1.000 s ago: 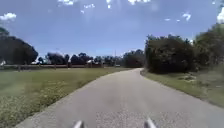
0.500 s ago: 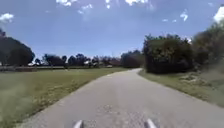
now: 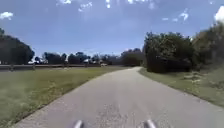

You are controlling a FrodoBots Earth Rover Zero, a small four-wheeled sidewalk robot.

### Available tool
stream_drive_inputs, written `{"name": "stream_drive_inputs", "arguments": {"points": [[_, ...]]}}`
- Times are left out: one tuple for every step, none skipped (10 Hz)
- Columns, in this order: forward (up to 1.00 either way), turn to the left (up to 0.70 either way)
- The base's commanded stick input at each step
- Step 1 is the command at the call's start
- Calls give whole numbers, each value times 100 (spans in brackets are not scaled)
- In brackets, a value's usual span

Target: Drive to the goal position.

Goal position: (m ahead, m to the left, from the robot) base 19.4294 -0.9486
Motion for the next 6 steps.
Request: {"name": "stream_drive_inputs", "arguments": {"points": [[50, 0], [50, 0], [50, 0], [50, 0], [50, 0], [50, -18]]}}
